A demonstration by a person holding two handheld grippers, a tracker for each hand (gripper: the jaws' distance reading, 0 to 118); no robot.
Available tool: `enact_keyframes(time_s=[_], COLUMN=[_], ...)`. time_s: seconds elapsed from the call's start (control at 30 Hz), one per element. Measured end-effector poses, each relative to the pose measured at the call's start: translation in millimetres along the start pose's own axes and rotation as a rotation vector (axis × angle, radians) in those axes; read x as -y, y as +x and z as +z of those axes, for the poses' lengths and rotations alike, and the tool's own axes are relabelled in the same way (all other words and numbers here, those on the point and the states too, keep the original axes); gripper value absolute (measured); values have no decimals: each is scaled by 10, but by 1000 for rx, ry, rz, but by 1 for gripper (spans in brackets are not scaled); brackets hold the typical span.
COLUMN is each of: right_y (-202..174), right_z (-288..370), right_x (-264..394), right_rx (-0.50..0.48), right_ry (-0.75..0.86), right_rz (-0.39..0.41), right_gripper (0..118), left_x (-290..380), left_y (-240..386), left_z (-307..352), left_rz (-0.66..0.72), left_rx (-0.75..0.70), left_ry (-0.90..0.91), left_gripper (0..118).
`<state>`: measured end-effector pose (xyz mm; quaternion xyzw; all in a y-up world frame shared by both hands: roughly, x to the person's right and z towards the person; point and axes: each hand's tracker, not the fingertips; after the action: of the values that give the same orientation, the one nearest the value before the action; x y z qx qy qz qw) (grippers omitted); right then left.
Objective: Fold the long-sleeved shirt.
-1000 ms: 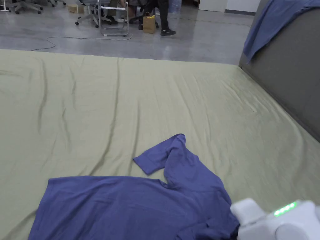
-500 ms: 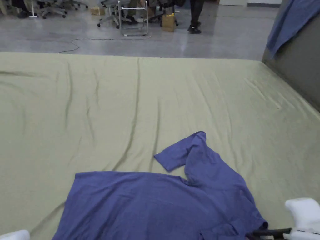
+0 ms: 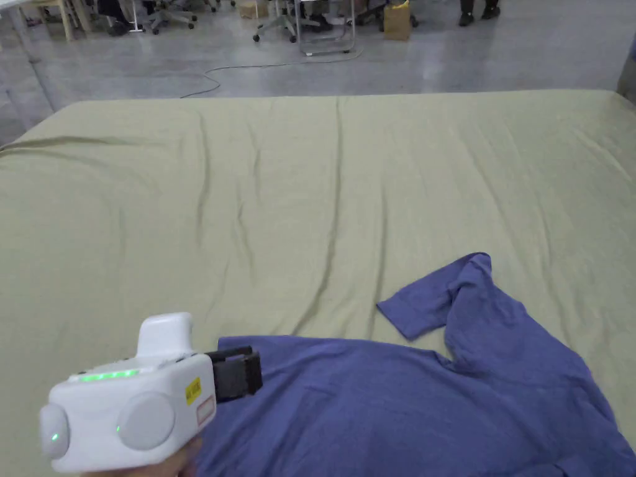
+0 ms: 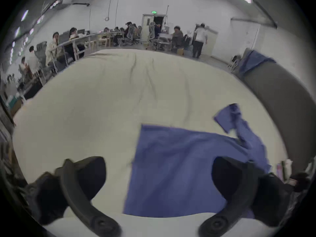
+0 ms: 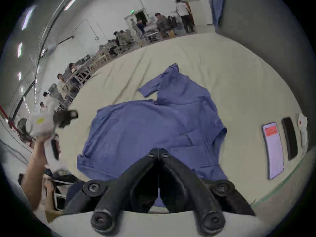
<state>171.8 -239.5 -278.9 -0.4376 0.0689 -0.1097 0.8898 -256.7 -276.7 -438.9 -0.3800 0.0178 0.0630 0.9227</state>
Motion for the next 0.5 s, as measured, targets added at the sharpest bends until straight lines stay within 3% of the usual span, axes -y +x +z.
enact_keyframes(time_s=[0.07, 0.2, 0.23, 0.3, 0.33, 0.37, 0.4, 0.43, 0.47, 0.5], right_y=[89, 229, 257, 365, 451, 515, 591, 654, 696, 748], right_z=[-7, -107, -157, -314, -395, -504, -645, -806, -1052, -1208], right_x=[-52, -185, -235, -390, -467, -588, -726, -849, -973, -1075], right_rx=[45, 55, 69, 84, 94, 105, 104, 136, 189, 229], right_ry=[-6, -29, -42, -61, -63, -60, -61, -75, -135, -143], right_rz=[38, 5, -4, 3, 5, 11, 13, 31, 50, 124], right_gripper=[0, 0, 0, 0, 0, 2, 29, 73, 118, 115], left_x=[-161, -21, 23, 22, -1, 10, 40, 84, 140, 186], left_y=[16, 65, 37, 96, 161, 211, 311, 396, 483, 486], left_z=[-427, -1363, -1463, -1372, -1303, -1195, -1066, -1013, -947, -930], left_rz=[-44, -61, -53, -64, -108, -182, -266, -331, -387, -380], left_rx=[-99, -115, -121, -117, -119, -99, -130, -149, -166, -136], left_ry=[-75, -285, -308, -211, -203, -180, -86, -50, -53, -108], left_gripper=[116, 114, 108, 110, 100, 67, 17, 2, 2, 2])
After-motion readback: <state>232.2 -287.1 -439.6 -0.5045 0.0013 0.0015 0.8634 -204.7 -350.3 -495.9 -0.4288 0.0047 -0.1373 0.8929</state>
